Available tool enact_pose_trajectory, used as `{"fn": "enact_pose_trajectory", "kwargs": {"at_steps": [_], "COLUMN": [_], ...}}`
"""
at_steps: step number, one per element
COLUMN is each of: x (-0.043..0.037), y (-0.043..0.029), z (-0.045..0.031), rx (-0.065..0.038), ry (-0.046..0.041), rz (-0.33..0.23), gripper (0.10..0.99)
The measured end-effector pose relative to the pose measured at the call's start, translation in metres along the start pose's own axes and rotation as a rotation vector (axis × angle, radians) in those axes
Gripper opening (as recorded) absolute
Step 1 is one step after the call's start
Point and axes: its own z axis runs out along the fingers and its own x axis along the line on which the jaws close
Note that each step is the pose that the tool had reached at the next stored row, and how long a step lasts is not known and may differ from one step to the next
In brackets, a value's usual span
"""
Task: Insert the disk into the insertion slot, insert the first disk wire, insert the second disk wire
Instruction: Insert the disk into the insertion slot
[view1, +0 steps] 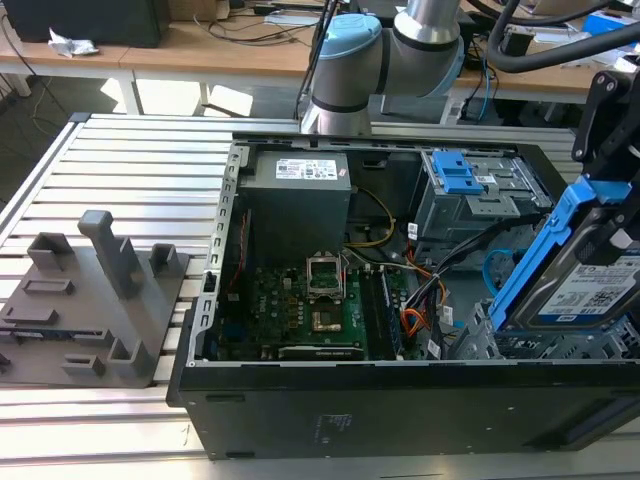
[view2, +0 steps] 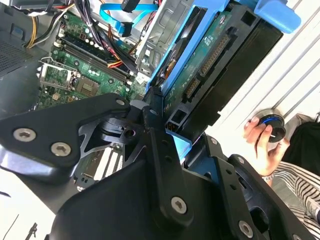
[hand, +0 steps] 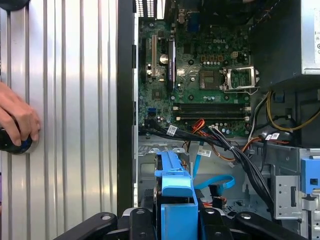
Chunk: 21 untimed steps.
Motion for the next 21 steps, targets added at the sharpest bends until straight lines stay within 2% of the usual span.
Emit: {"fn": "enact_pose_trajectory", "kwargs": {"at_steps": [4, 9, 15, 21], "x": [-0.0039, -0.0145, -0.0191, -0.0196], "y": [-0.0003, -0.0064, -0.0086, -0.0091], "z": [0.0015, 0.0043, 0.0128, 0.0198], "rx": [0.0, 0.0, 0.0, 0.0], "ry": [0.0, 0.0001, 0.0, 0.0002], "rz": [0.0, -0.001, -0.001, -0.001], "gripper": [0.365, 0.365, 0.365, 0.365]}}
